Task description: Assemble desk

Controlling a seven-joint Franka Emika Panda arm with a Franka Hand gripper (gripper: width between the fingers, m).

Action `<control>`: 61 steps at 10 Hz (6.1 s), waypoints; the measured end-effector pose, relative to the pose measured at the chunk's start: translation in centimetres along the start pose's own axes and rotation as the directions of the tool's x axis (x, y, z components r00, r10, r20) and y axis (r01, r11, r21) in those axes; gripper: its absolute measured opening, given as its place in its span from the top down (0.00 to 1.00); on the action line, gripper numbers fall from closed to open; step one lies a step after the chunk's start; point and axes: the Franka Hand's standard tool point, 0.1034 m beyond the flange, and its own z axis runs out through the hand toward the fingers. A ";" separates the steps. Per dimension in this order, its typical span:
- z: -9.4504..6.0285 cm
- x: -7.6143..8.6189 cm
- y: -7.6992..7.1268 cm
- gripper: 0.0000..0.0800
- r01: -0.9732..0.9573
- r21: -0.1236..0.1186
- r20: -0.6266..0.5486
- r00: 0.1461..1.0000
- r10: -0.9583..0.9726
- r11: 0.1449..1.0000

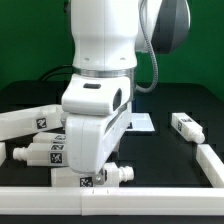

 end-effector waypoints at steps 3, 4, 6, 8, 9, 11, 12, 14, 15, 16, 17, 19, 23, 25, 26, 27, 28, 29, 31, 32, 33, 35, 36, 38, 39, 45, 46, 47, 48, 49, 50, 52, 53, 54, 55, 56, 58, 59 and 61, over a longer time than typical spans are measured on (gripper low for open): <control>-0.6 1.2 -0.3 0.65 0.095 -0.009 0.013 0.995 -0.095 0.995; -1.8 2.5 -1.3 0.65 0.156 -0.015 0.012 0.988 -0.156 0.988; -3.7 3.2 -4.2 0.65 0.189 -0.016 0.011 0.982 -0.189 0.982; -3.3 3.0 -4.1 0.65 0.185 -0.012 0.011 0.983 -0.185 0.983; -3.3 2.9 -4.1 0.65 0.185 -0.011 0.011 0.983 -0.185 0.983; -3.3 3.0 -4.3 0.65 0.188 -0.010 0.012 0.982 -0.188 0.982; -4.0 3.3 -5.6 0.65 0.267 -0.015 0.012 0.964 -0.266 0.964; -4.4 2.1 -8.9 0.65 0.298 -0.038 0.002 0.955 -0.298 0.954; -4.3 2.1 -8.6 0.65 0.290 -0.032 0.003 0.957 -0.290 0.957; -4.2 2.1 -8.6 0.65 0.298 -0.031 0.004 0.955 -0.298 0.954; -4.2 2.0 -8.6 0.65 0.304 -0.031 0.004 0.953 -0.304 0.952; -4.0 2.9 -11.2 0.65 0.308 -0.004 0.002 0.951 -0.308 0.951; -4.4 2.5 -13.6 0.64 0.541 -0.012 0.017 0.841 -0.541 0.841; -4.3 2.5 -14.0 0.64 0.615 -0.005 0.027 0.788 -0.615 0.788; -4.2 3.5 -16.5 0.64 0.624 0.008 0.024 0.781 -0.624 0.781; -4.1 4.2 -19.6 0.64 0.659 0.025 0.014 0.752 -0.659 0.752; -4.2 4.1 -21.1 0.64 0.690 0.038 0.011 0.723 -0.691 0.723; -4.2 3.3 -21.4 0.64 0.727 0.043 0.009 0.685 -0.728 0.685; -4.0 2.9 -21.2 0.64 0.808 0.051 0.012 0.587 -0.810 0.587; -4.0 2.8 -21.2 0.64 0.841 0.054 0.013 0.539 -0.842 0.539; -3.8 3.0 -21.8 0.64 0.860 0.062 0.010 0.506 -0.862 0.506; -2.5 3.4 -25.1 0.64 0.926 0.091 -0.043 0.371 -0.927 0.367; -2.3 2.4 -24.6 0.64 0.939 0.096 -0.053 0.336 -0.940 0.330; -2.2 2.2 -24.5 0.64 0.964 0.101 -0.049 0.251 -0.967 0.246; -1.9 2.3 -24.8 0.64 0.964 0.104 -0.054 0.251 -0.966 0.245; -0.1 2.2 -27.0 0.64 0.972 0.113 -0.117 0.219 -0.969 0.206; -0.1 2.2 -27.0 0.51 0.971 0.113 -0.117 0.224 -0.968 0.211; -0.2 2.2 -27.0 0.34 0.970 0.114 -0.114 0.228 -0.967 0.215; -1.3 2.1 -26.4 0.23 0.964 0.128 -0.092 0.245 -0.965 0.232; -2.8 1.7 -25.2 0.23 0.961 0.140 -0.061 0.247 -0.967 0.236; -4.2 1.2 -23.5 0.20 0.957 0.144 -0.031 0.258 -0.966 0.251; -5.8 0.3 -19.0 0.19 0.953 0.116 0.018 0.279 -0.960 0.279; -6.0 -0.1 -17.1 0.19 0.968 0.118 0.039 0.220 -0.975 0.223; -5.8 -0.2 -16.9 0.19 0.964 0.119 0.042 0.234 -0.971 0.237; -5.8 -0.2 -17.0 0.19 0.964 0.120 0.041 0.234 -0.971 0.238; -5.8 -0.2 -17.0 0.19 0.964 0.120 0.040 0.235 -0.971 0.238; -5.9 -1.1 -16.3 0.19 0.907 0.093 0.034 0.409 -0.912 0.410; -6.1 -1.8 -15.7 0.19 0.848 0.092 0.043 0.521 -0.853 0.522; -5.9 -2.5 -15.5 0.19 0.579 0.103 0.073 0.806 -0.587 0.808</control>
Offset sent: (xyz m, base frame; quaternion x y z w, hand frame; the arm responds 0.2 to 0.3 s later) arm -0.0274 0.0552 0.0389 0.0062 0.0168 -0.1831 0.9829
